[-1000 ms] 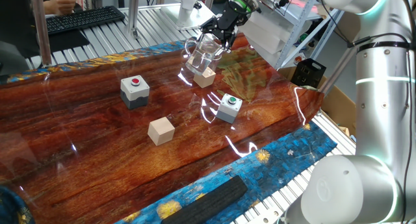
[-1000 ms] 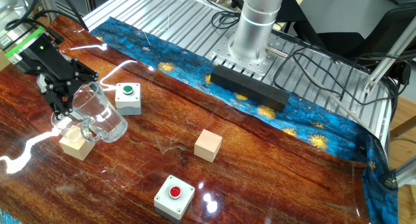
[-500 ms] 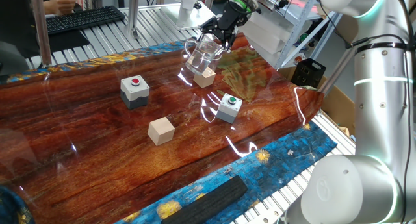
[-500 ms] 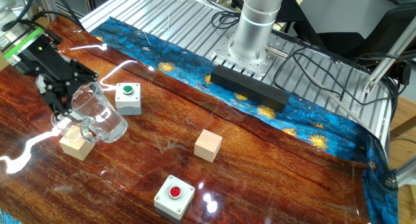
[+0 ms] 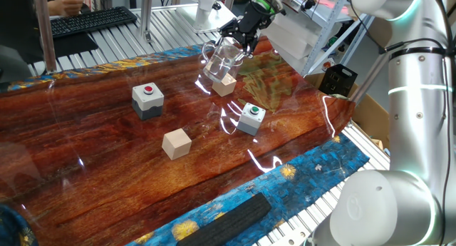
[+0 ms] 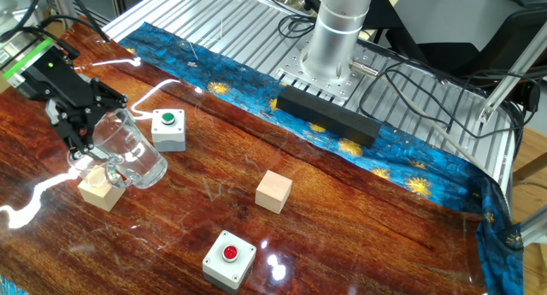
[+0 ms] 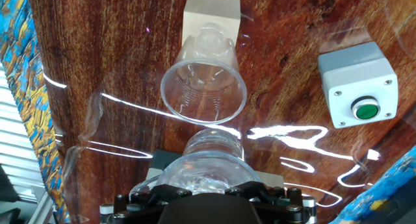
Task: Pour the water from one cup into another empty cup
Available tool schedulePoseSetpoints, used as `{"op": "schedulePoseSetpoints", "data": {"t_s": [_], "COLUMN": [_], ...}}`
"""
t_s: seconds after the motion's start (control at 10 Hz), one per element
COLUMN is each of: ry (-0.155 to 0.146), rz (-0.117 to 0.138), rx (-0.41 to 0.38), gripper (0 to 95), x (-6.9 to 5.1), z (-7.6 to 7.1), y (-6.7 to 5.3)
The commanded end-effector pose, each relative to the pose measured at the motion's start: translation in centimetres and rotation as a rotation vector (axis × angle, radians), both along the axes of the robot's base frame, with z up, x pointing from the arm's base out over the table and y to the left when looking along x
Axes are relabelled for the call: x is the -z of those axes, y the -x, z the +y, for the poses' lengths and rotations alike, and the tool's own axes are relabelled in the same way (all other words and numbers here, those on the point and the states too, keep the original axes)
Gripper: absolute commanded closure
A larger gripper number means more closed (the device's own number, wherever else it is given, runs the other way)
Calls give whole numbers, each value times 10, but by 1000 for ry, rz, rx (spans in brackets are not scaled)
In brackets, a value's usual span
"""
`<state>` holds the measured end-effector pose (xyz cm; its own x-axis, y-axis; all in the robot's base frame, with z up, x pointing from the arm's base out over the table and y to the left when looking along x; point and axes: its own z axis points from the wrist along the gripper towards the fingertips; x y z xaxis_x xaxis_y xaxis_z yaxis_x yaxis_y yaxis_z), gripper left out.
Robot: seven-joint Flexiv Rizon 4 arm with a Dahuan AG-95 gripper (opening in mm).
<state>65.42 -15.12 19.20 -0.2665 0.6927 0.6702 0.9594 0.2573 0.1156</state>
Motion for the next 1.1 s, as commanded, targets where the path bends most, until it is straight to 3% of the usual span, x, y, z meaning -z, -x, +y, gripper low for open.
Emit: {"op": "schedulePoseSetpoints", "data": {"t_s": [0.1,1.1], "ry": [-1,-37], "rz": [0,14], "rx": [-3,1], "gripper": [950,950], "x": [0,1], "z": [0,1], "y": [0,0]}}
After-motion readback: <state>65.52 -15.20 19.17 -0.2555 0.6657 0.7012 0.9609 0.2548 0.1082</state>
